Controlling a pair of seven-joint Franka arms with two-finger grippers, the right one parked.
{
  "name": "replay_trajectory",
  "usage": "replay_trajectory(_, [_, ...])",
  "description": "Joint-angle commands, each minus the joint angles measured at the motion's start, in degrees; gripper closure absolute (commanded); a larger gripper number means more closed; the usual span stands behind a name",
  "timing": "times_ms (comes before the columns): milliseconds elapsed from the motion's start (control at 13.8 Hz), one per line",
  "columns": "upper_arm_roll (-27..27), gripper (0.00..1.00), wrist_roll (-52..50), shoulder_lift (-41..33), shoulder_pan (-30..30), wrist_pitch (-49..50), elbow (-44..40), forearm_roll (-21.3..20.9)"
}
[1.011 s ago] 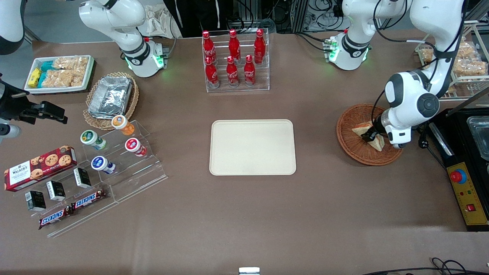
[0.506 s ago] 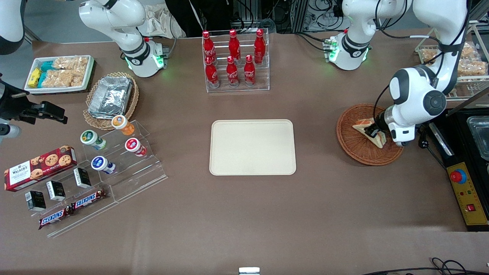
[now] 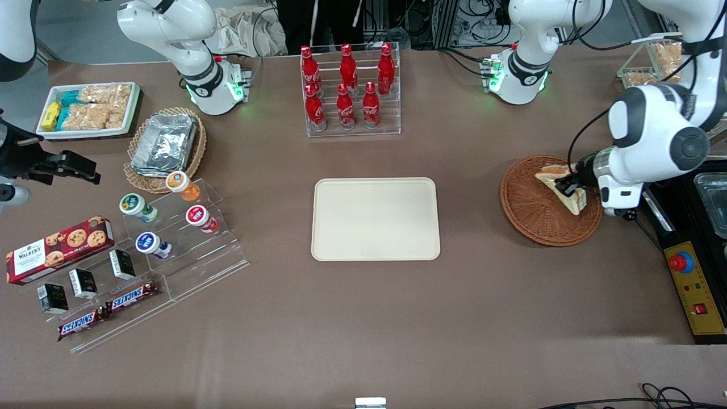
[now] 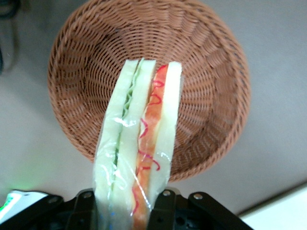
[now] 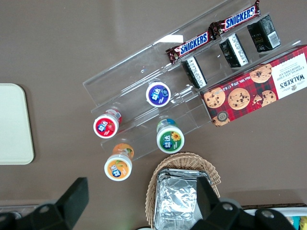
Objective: Place sandwich from basket to tray
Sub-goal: 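Lift the sandwich out of the basket with the left gripper, then carry the sandwich over the white tray with the left gripper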
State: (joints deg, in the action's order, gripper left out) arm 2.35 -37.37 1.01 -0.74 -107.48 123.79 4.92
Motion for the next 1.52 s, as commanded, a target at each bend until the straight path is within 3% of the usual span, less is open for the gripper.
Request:
replay_trajectory(0, [0.2,0.66,7.4,0.0,0.3,8.4,-8.6,-0.4])
replay_trajectory(361, [0.1,0.66,17.1,0.3,0.2,18.0,-20.4,-3.8])
replay_trajectory(650, [-0.4,0.66,21.1,0.7,-0.5,19.7,-26.0,-4.2])
replay_trajectory(1083, [-8.9,0.65,20.1,1.9,-0.9,19.7,-28.3,-4.1])
replay_trajectory(1444, [-19.1,0.65,6.9,7.2,-0.9,18.4,-30.4,-4.2])
